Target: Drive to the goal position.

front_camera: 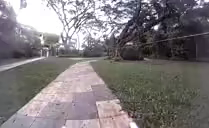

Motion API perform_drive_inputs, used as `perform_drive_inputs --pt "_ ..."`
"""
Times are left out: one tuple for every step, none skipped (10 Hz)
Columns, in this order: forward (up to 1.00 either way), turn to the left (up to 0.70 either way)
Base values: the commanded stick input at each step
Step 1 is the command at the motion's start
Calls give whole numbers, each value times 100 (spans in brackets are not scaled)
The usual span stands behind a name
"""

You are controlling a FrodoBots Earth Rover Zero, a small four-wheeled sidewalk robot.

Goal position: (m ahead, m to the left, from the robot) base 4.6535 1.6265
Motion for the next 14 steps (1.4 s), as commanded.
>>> perform_drive_inputs --pt "0 20" --pt "0 16" --pt "0 12" --pt "0 15" --pt "0 36" --pt "0 70" --pt "0 70" --pt "0 70" --pt "0 62" --pt "0 12" --pt "0 0" --pt "0 0" --pt "0 0" --pt "0 0"
